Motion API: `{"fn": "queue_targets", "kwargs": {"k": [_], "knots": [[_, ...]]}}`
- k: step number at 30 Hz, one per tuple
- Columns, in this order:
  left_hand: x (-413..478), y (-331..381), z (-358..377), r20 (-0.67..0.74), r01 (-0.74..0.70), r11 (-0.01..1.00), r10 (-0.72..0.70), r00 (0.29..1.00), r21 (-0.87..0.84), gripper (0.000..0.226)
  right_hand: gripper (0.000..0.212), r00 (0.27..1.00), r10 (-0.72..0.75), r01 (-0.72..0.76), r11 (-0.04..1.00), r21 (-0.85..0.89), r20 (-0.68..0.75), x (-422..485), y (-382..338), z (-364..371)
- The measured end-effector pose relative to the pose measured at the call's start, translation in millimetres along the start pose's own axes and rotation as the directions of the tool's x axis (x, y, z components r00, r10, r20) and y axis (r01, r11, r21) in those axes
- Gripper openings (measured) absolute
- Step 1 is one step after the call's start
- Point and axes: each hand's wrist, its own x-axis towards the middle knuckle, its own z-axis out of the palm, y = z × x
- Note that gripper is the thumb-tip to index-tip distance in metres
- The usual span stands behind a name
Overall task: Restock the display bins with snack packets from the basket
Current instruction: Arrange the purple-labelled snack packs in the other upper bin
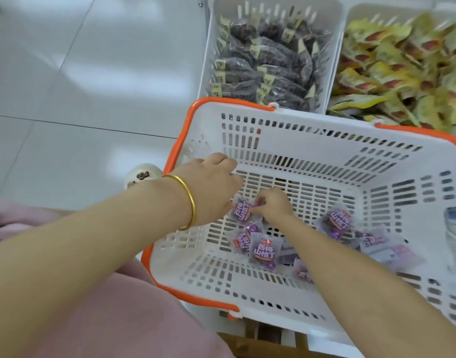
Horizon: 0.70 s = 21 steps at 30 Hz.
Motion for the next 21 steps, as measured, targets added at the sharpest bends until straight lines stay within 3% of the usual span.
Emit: {"fn": "queue_targets", "kwargs": {"k": [4, 5, 7, 8, 10, 11, 12, 13, 15, 17, 19, 21], "knots": [[9, 6, -7, 0.02, 0.078, 0.997, -0.077, 0.997, -0.024, 0.049, 0.016, 0.99, 0.034, 0.011, 0.951, 0.311, -0.139, -31, 3, -51], [13, 10, -12, 0.003, 0.124, 0.989, -0.125, 0.992, -0.084, 0.052, 0.015, 0.984, 0.055, 0.02, 0.912, 0.409, -0.172, -43, -3, -70], [22, 20, -25, -0.001, 0.214, 0.908, -0.23, 0.973, -0.361, 0.068, 0.014, 0.973, 0.045, 0.092, 0.825, 0.558, -0.226, -70, -17, -108], [29, 26, -33, 0.026, 0.235, 0.8, -0.265, 0.964, -0.552, 0.076, 0.014, 0.966, 0.018, 0.141, 0.799, 0.585, -0.258, -83, -24, -127], [41, 38, -49, 0.08, 0.188, 0.412, -0.265, 0.961, -0.892, 0.078, 0.015, 0.949, -0.019, 0.216, 0.764, 0.607, -0.314, -108, -36, -159], [46, 43, -56, 0.066, 0.115, 0.198, -0.236, 0.97, -0.973, 0.069, 0.015, 0.94, -0.024, 0.245, 0.744, 0.621, -0.341, -119, -39, -173], [50, 46, -62, 0.03, 0.042, 0.048, -0.218, 0.975, -0.998, 0.056, 0.014, 0.928, -0.027, 0.275, 0.725, 0.632, -0.372, -127, -39, -185], [51, 50, -68, -0.019, -0.024, -0.021, -0.215, 0.977, -0.999, 0.041, 0.012, 0.917, -0.023, 0.299, 0.701, 0.647, -0.398, -136, -39, -196], [52, 56, -77, -0.102, -0.12, -0.082, -0.197, 0.975, -0.989, 0.027, 0.005, 0.915, -0.017, 0.315, 0.655, 0.687, -0.403, -146, -37, -214], [50, 62, -87, -0.158, -0.182, -0.131, -0.174, 0.972, -0.975, 0.021, 0.012, 0.913, -0.011, 0.326, 0.62, 0.714, -0.407, -150, -31, -223], [49, 65, -96, -0.199, -0.23, -0.163, -0.188, 0.962, -0.959, 0.026, 0.02, 0.887, 0.034, 0.337, 0.634, 0.696, -0.46, -148, -24, -226], [52, 63, -101, -0.241, -0.278, -0.107, -0.272, 0.932, -0.955, 0.044, 0.022, 0.852, 0.112, 0.335, 0.635, 0.696, -0.512, -149, -18, -230]]}}
